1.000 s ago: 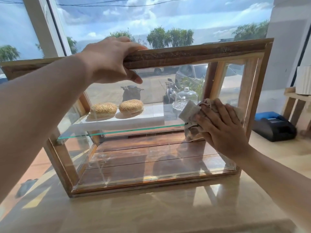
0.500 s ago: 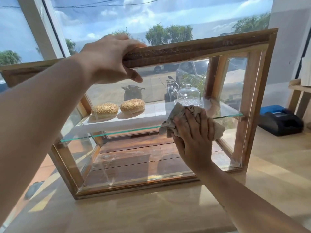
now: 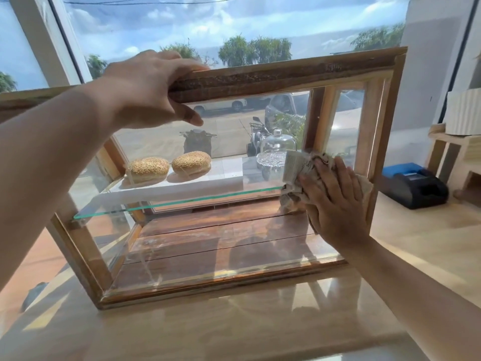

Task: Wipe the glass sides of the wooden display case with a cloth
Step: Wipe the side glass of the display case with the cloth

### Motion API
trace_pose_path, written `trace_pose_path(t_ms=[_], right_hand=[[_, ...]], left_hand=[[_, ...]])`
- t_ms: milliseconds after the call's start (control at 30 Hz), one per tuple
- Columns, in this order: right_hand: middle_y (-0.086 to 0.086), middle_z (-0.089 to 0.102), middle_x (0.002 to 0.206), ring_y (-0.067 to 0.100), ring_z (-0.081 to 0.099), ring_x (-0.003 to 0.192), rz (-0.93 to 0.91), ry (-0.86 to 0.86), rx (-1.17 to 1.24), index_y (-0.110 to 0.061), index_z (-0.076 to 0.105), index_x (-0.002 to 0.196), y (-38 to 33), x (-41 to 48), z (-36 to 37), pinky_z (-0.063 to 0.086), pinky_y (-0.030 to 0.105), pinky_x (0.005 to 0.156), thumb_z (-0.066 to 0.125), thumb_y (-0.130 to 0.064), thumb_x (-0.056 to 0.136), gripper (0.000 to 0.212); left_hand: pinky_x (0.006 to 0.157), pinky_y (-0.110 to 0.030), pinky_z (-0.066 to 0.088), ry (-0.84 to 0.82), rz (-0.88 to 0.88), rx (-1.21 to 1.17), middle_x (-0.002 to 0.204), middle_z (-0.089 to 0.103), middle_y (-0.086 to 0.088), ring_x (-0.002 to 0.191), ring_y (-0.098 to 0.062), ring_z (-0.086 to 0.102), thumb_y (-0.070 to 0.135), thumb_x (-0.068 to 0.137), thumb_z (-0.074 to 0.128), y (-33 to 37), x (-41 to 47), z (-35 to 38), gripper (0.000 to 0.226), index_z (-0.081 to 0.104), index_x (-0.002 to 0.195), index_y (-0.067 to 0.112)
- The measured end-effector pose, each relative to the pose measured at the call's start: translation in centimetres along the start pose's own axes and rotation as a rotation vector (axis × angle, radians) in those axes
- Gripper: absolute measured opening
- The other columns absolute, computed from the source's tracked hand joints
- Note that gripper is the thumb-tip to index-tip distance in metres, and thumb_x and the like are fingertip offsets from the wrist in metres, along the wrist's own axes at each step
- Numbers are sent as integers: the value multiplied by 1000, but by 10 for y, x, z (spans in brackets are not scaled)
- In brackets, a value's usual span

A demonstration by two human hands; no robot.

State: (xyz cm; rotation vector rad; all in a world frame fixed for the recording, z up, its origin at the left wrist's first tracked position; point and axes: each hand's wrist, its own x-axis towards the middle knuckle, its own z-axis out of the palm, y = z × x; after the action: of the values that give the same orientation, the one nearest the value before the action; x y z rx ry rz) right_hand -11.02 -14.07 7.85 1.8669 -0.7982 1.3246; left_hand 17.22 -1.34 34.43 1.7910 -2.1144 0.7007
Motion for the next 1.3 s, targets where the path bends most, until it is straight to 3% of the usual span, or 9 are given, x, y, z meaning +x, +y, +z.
trace_pose_path(t_ms=[167, 300, 433, 600, 733, 900, 1033, 1167, 1300], right_hand=[[11, 35, 156, 43, 28, 145, 125, 95, 61, -27, 41, 146, -56, 34, 12, 21, 57, 118, 46, -32, 106, 41], [1, 42, 153, 35, 34, 145, -167, 23, 40, -36, 52, 143, -96, 28, 24, 27, 54, 117, 56, -27, 102, 42], [-1, 35, 158, 34, 25, 148, -449, -90, -73, -35, 41, 149, -35, -21, 16, 20, 50, 120, 55, -20, 101, 52], [7, 18, 164, 39, 17, 150, -187, -71, -72, -25, 30, 154, 14, -3, -5, 18, 56, 120, 41, -33, 107, 49], [15, 33, 157, 44, 27, 145, -8, 36, 41, -23, 42, 148, -50, 46, 9, 20, 59, 118, 49, -30, 105, 44], [1, 41, 155, 34, 33, 145, -245, -17, 37, -35, 53, 143, -112, 20, 30, 25, 54, 118, 59, -27, 98, 46], [-2, 40, 156, 31, 34, 145, -466, -81, -51, -35, 47, 146, -58, -26, 25, 25, 50, 118, 63, -23, 94, 55], [10, 28, 160, 39, 22, 149, -236, -73, -112, -26, 28, 156, 26, -38, -3, 24, 57, 117, 60, -24, 96, 68], [19, 27, 159, 46, 23, 146, 84, 12, -33, -21, 31, 151, 0, 26, -1, 20, 59, 119, 53, -28, 103, 53]], left_hand=[[84, -38, 37, -7, -8, 1, 127, 49, 11, 123, -22, 41, 71, 65, 61, 0, 0, -1, 82, 32, 140, 55], [84, -41, 41, -7, -11, 1, 125, 50, 11, 121, -21, 42, 70, 67, 62, 2, -1, -2, 79, 32, 139, 56], [85, -43, 44, 2, -15, 25, 126, 50, 12, 121, -22, 42, 73, 67, 60, 1, -2, -2, 79, 31, 139, 56], [87, -42, 42, 8, -13, 19, 126, 51, 11, 121, -22, 43, 67, 70, 66, -1, 0, 0, 78, 34, 140, 53], [87, -39, 39, 16, -28, -29, 119, 48, 17, 119, -20, 45, 58, 72, 73, 1, 0, 0, 79, 36, 142, 50], [84, -36, 35, 21, -11, -31, 118, 49, 12, 117, -20, 44, 57, 73, 72, -1, -1, 1, 79, 37, 143, 47], [81, -37, 36, 29, -5, -5, 119, 50, 10, 118, -22, 44, 61, 72, 70, -1, -1, 0, 78, 37, 142, 47], [85, -41, 40, 38, -2, 6, 116, 50, 11, 117, -23, 44, 62, 73, 70, -1, -1, 1, 75, 37, 139, 49], [89, -45, 43, 28, -12, -6, 115, 49, 14, 119, -22, 44, 63, 71, 70, 0, -1, 1, 78, 37, 140, 49]])
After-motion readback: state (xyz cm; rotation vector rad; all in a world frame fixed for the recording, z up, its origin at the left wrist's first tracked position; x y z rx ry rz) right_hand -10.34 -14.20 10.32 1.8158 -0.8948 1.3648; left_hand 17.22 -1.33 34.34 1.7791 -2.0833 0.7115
